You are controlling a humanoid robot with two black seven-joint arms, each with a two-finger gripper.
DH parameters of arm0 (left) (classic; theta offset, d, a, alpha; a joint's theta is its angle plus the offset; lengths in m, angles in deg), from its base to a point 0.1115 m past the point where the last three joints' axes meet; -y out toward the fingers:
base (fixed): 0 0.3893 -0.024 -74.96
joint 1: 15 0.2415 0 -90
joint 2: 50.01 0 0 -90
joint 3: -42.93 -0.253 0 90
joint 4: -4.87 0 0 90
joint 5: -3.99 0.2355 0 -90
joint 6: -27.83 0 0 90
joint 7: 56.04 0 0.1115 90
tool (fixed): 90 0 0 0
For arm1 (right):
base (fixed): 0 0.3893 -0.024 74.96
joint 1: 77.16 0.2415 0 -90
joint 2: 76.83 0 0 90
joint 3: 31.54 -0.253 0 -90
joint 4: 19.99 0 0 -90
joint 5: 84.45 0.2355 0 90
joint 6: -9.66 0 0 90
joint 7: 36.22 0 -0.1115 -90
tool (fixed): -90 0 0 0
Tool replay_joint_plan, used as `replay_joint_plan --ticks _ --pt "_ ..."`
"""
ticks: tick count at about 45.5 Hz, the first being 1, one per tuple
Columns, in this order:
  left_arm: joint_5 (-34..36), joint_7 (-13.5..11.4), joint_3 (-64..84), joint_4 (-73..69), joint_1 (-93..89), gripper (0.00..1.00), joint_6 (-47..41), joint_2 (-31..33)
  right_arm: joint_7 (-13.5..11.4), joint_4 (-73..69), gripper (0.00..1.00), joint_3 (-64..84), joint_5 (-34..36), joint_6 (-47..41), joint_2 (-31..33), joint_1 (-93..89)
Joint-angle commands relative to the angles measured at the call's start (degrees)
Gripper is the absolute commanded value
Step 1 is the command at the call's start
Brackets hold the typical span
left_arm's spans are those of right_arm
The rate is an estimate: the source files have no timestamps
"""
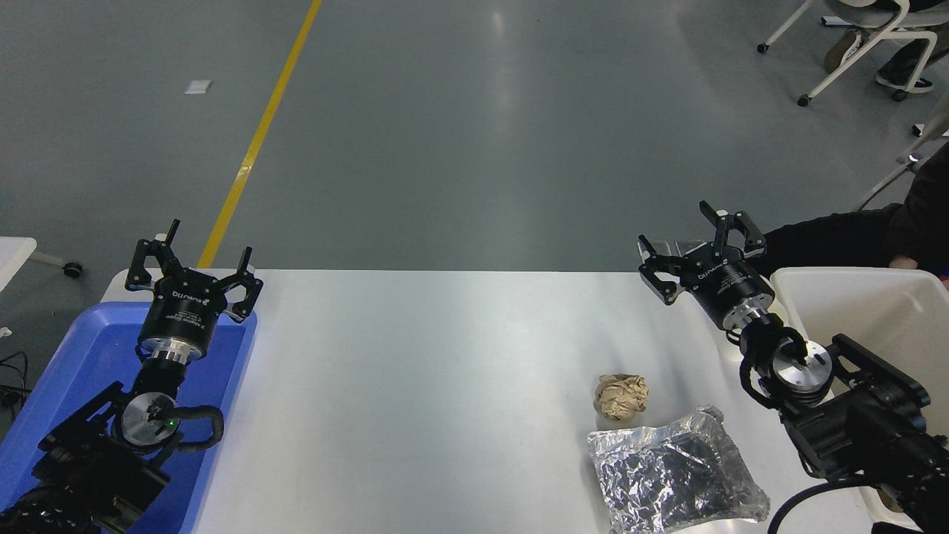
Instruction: Pick up paper cup place in dustbin
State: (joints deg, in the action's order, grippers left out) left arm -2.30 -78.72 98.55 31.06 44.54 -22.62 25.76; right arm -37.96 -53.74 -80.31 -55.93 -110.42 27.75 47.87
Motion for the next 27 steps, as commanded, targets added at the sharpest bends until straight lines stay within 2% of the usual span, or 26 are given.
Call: replay_joint_plan --ticks 1,12,20,27 --pt "0.3 -0.2 0.1 0.1 0.1 1.00 0.1 0.1 0.0 -0.2 1.00 0.3 0.0 -0.1 -0.1 -0.1" --pt "0.0 0.0 0.3 0.0 0.1 1.00 0.1 0.1 0.0 -0.7 1.00 1.8 -2.1 -0.2 0.3 1.8" --pt "0.0 -0.1 0.3 0.1 0.1 1.00 0.1 0.1 -0.4 -1.0 1.00 6.1 -12.0 -0.1 2.9 9.6" --pt "0.0 -0.1 0.3 0.0 0.1 1.00 0.1 0.1 -1.4 -2.5 1.00 16.7 -24.4 -0.2 7.7 20.2"
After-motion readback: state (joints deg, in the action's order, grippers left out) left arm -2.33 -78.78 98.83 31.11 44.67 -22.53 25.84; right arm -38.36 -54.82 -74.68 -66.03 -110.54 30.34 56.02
